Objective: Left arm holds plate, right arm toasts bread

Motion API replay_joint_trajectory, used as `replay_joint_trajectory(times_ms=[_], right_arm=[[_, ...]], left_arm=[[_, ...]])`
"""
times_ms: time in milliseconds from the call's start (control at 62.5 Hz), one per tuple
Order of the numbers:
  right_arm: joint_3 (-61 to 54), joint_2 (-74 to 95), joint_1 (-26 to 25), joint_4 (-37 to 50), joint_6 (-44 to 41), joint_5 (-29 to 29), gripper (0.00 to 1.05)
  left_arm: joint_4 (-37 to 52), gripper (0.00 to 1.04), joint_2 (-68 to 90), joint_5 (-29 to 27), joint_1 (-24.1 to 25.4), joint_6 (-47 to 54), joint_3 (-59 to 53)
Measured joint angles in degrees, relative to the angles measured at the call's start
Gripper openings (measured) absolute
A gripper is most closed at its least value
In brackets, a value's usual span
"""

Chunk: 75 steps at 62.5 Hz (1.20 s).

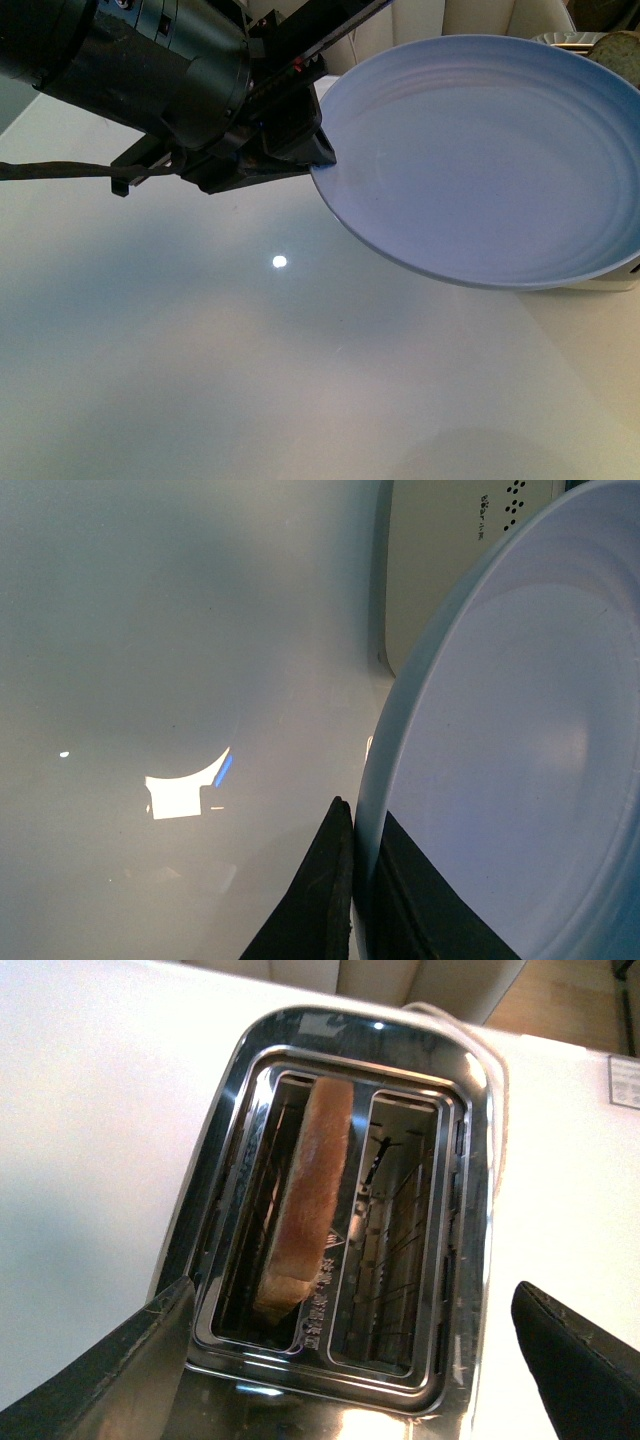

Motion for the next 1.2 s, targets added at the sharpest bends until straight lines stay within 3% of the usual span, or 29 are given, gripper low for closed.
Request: replay_joint_trajectory(times_ms=[896, 1024, 1200], right_arm=[[-19.23, -40.79, -7.08, 1.7, 13.64, -5.84, 0.96], [-27.15, -47.23, -5.95, 13.49, 13.51, -4.5, 0.77], [-35.54, -52.43, -3.23, 17.0, 13.38, -2.01, 0.49]], left_arm=[[-0.02, 0.03, 0.0, -0.92, -0.26, 0.02, -0.87], [-0.02, 0.03, 0.0, -1.07, -0.33, 0.04, -0.9], [-0.02, 0.03, 0.0, -1.09, -0.42, 0.04, -0.92]])
